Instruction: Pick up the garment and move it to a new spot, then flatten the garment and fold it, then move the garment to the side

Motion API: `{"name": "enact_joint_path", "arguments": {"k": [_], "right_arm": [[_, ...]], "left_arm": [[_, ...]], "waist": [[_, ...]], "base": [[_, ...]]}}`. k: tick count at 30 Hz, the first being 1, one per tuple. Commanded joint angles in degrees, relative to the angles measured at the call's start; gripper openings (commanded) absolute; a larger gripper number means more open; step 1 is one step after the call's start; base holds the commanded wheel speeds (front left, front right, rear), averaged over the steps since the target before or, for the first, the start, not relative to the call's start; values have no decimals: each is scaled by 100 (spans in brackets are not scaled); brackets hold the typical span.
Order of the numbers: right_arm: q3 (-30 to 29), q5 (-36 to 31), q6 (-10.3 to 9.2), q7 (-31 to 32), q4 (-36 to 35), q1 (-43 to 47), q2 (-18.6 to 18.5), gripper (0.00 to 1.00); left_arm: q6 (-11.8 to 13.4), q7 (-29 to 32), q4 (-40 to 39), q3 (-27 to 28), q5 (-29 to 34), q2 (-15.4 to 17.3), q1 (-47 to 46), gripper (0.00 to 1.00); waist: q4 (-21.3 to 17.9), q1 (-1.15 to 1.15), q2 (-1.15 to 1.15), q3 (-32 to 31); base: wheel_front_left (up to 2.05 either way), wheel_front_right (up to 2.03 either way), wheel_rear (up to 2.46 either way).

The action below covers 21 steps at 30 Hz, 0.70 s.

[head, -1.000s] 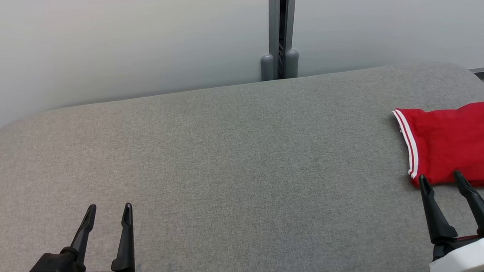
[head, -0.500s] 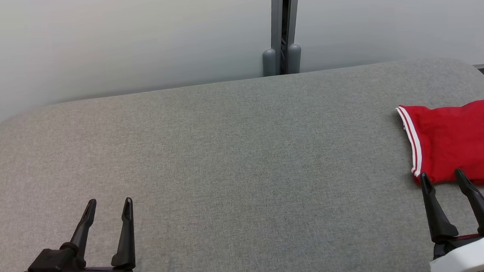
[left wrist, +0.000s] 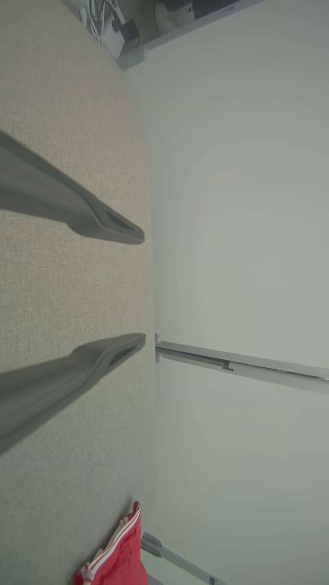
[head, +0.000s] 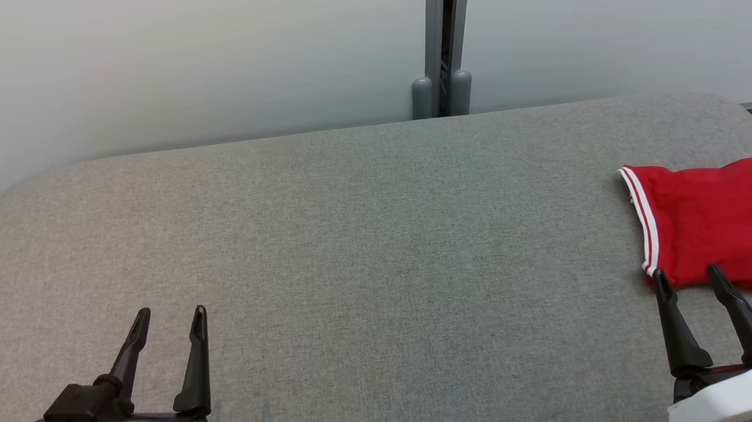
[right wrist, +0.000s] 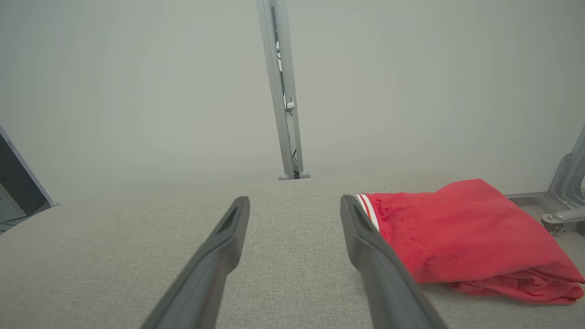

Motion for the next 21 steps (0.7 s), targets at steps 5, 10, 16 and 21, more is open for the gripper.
{"name": "enact_joint_path", "arguments": {"k": [5, 10, 16, 21], "right_arm": [[-11, 68, -3, -50, 52, -59, -5, 100], [8, 71, 0, -37, 108, 4, 14, 0], [-36, 497, 0, 39, 359, -30, 45, 0], [-111, 1043, 0, 144, 527, -142, 8, 0]], "left_arm": [[35, -46, -1, -18, -42, 33, -112, 100], [5, -65, 32, -51, -13, -16, -19, 0], [-55, -52, 200, -75, -385, -162, 40, 0], [-164, -51, 346, -40, -862, -241, -67, 0]], "waist": [[13, 0, 0, 3], [16, 0, 0, -3], [13, 0, 0, -4], [10, 0, 0, -7]], "base": [[0, 0, 0], [0, 0, 0], [0, 0, 0], [0, 0, 0]]}}
